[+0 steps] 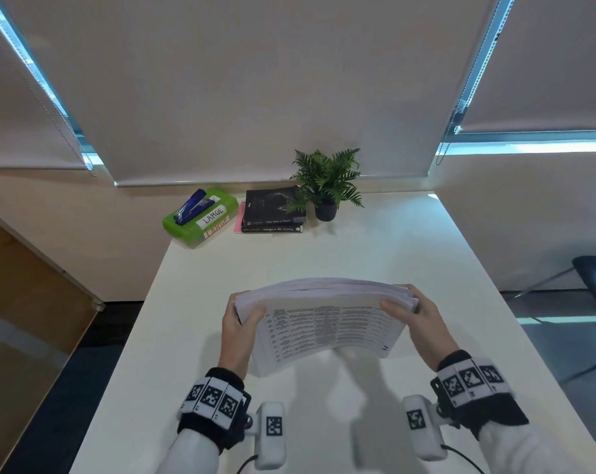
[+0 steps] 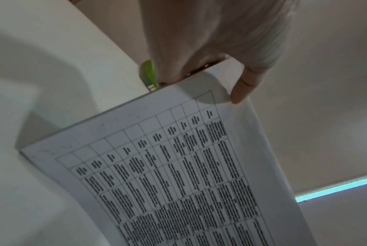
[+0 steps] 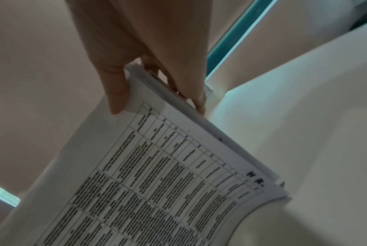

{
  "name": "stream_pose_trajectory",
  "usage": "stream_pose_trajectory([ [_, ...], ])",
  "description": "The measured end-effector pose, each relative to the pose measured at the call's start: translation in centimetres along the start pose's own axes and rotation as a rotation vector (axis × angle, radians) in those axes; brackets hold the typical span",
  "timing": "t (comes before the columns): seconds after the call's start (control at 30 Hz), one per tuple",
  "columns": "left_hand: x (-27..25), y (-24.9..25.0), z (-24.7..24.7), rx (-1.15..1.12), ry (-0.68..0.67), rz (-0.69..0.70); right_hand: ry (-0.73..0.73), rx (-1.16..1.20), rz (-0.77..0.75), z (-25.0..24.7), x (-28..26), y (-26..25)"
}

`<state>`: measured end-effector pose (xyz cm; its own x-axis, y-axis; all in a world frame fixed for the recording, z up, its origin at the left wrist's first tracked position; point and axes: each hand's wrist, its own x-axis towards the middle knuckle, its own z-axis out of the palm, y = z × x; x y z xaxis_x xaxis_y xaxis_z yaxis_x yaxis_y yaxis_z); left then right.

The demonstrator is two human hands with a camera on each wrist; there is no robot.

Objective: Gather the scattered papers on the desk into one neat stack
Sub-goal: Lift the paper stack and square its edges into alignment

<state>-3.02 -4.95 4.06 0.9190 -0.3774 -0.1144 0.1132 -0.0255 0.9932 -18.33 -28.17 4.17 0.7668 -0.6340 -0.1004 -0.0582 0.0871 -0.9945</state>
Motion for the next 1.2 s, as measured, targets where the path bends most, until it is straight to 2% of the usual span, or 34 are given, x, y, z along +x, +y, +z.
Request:
stream_pose_trajectory([
  [0.13,-0.1,0.5,0.8,-0.001,0.037,0.063,0.031,0.102,-0.048,1.1,-0.1,0.1],
  [0.27,-0.4,0.5,0.1,0.019,0.031,0.106,0.083,0.017,-0.117,0.9,-0.4,-0.3],
  [0.4,-0.3,-0.2,-0.5,0.031,0.044,0.071,0.115,-0.273,-0.19,0.5,-0.7,0.7],
  [0.53,-0.1,-0.1,-0.3,-0.005,0.04,0.058,0.146,-0.729,-0.459,1.0,-1.0,1.2],
  [0.63,-0.2,0.4,0.2,-0.084,0.079,0.037,0.184,-0.901,-0.578,1.0,-1.2,1.7],
  [0.87,1.2,0.2,0.8,-0.042,0.27,-0.052,0.213,-0.897,-0.66,0.9,-1.4,2.0],
  [1.2,0.8,1.2,0.8,-0.144,0.204,-0.05,0.12,-0.854,-0.567,1.1,-1.2,2.3],
])
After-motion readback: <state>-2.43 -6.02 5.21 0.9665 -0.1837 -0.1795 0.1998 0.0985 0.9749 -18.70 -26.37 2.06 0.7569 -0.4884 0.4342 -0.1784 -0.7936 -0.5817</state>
